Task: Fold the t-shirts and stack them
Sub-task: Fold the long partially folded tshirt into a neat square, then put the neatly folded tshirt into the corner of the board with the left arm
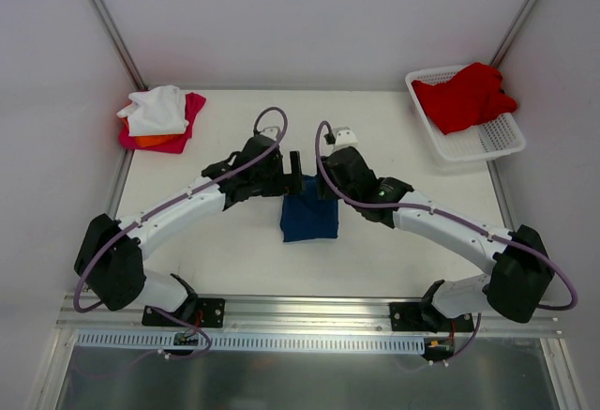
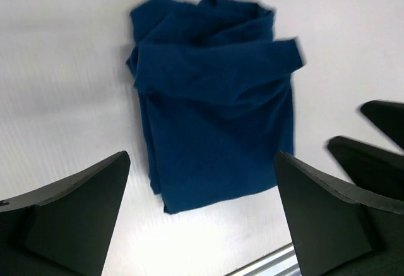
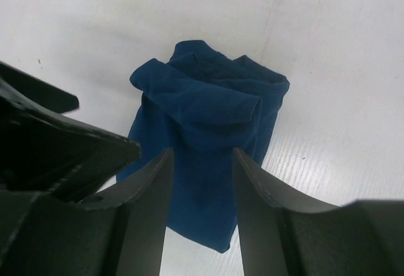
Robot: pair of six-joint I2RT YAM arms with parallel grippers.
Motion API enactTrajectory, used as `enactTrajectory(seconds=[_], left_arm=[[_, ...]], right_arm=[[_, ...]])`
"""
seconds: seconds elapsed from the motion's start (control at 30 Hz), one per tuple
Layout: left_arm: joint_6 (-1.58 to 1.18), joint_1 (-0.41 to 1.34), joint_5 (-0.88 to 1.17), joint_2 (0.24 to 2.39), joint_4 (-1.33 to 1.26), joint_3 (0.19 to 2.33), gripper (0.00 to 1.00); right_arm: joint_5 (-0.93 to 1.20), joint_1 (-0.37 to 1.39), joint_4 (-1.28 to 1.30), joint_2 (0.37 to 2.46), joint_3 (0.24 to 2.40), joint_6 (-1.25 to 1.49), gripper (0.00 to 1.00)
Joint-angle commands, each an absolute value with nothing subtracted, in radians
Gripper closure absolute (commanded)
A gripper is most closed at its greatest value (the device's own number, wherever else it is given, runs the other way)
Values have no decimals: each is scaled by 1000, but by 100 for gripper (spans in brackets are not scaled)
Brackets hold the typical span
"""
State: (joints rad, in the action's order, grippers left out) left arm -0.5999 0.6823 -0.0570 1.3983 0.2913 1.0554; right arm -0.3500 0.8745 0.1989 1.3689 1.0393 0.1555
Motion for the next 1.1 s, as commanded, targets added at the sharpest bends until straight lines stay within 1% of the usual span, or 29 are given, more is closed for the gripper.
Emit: enactTrajectory(seconds=[0.0, 0.1, 0.17, 0.27, 0.4, 0.53, 0.6, 0.87, 1.07], left_arm=[[-672, 693, -21, 1410, 318, 971, 1], [-690, 686, -3, 1408, 256, 893, 1], [-704, 673, 44, 1404, 175, 832, 1], [-704, 631, 77, 1391, 137, 773, 1], [-707, 529, 217, 1350, -3, 667, 1], [-713, 442, 310, 1353, -142, 575, 1], [-721, 425, 369, 1384, -243, 545, 1], [-781, 410, 489, 1567, -498, 514, 1], [-805, 411, 526, 1606, -607, 471, 1]], right_arm=[[-354, 882, 221, 1365, 1039, 195, 55], [-362, 884, 224, 1356, 1006, 209, 54], [-350, 879, 224, 1339, 986, 215, 54], [-328, 862, 224, 1301, 956, 218, 54], [-322, 838, 224, 1220, 911, 216, 54], [-321, 828, 232, 1152, 893, 203, 55], [-322, 830, 242, 1137, 897, 198, 55], [-331, 828, 267, 1115, 908, 183, 55], [-339, 828, 273, 1121, 916, 179, 55]])
